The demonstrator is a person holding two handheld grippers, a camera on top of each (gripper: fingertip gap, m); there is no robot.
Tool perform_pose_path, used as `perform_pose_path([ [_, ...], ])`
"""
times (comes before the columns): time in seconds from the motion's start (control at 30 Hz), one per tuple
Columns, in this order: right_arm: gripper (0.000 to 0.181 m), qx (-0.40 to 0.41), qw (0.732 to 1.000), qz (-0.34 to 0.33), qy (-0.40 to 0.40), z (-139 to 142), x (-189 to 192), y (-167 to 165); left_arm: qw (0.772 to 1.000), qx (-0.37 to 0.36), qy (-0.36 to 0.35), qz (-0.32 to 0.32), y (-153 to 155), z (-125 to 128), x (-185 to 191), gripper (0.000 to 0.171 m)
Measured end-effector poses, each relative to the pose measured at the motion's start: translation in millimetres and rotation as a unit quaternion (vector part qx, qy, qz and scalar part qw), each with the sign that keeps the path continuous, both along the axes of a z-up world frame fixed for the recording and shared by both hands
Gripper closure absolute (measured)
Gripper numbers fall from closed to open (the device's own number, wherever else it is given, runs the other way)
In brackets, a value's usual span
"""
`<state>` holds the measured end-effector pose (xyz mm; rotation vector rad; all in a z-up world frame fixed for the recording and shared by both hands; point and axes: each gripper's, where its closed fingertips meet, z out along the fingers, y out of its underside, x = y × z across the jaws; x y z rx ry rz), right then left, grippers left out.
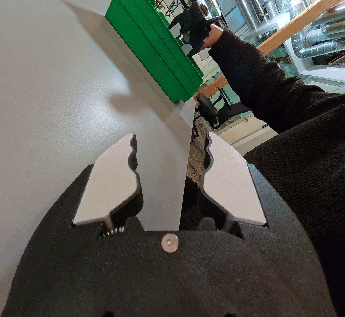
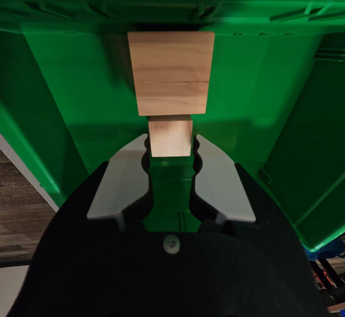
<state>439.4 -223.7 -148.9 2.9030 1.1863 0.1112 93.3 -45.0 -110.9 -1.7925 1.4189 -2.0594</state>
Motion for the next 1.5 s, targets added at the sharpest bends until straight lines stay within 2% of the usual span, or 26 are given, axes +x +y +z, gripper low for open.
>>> perform_pose_path([
  [0.13, 0.131, 0.001, 1.0, 0.002, -0.01, -0.3, 3.2, -1.8, 1.0, 0.001, 0.0, -0.001, -0.3, -0.2, -0.1, 0.101],
  [0.87, 0.135, 0.024, 1.0, -0.004, -0.014, 5.2, -0.1, 0.0, 1.0, 0.002, 0.002, -0.003, -0.9, -0.1, 0.1, 0.102],
  [1.03, 0.131, 0.057, 0.998, -0.027, -0.013, 21.8, 2.2, 3.5, 1.0, 0.003, -0.001, -0.001, -0.7, 1.6, 0.1, 0.102],
  [1.1, 0.131, 0.115, 0.992, -0.05, -0.009, 41.8, 3.9, 13.7, 1.0, 0.004, -0.003, -0.001, -0.8, 2.9, -0.2, 0.102],
  [1.2, 0.133, 0.236, 0.966, -0.095, 0.05, 85.3, -13.2, 35.7, 1.0, 0.012, -0.01, 0.001, -0.8, 5.6, -0.1, 0.102],
  [1.27, 0.124, 0.318, 0.935, -0.12, 0.098, 118.3, -35.9, 51.4, 1.0, 0.021, -0.013, 0.004, -0.1, 6.8, 0.7, 0.102],
  [1.4, 0.107, 0.467, 0.853, -0.155, 0.174, 176.6, -96.8, 80.0, 0.998, 0.053, -0.012, 0.01, 5.4, 15.5, 0.8, 0.1],
  [1.5, 0.104, 0.562, 0.776, -0.166, 0.232, 201.1, -153.0, 101.2, 0.997, 0.072, -0.014, 0.04, 29.8, 43.5, -3.8, 0.099],
])
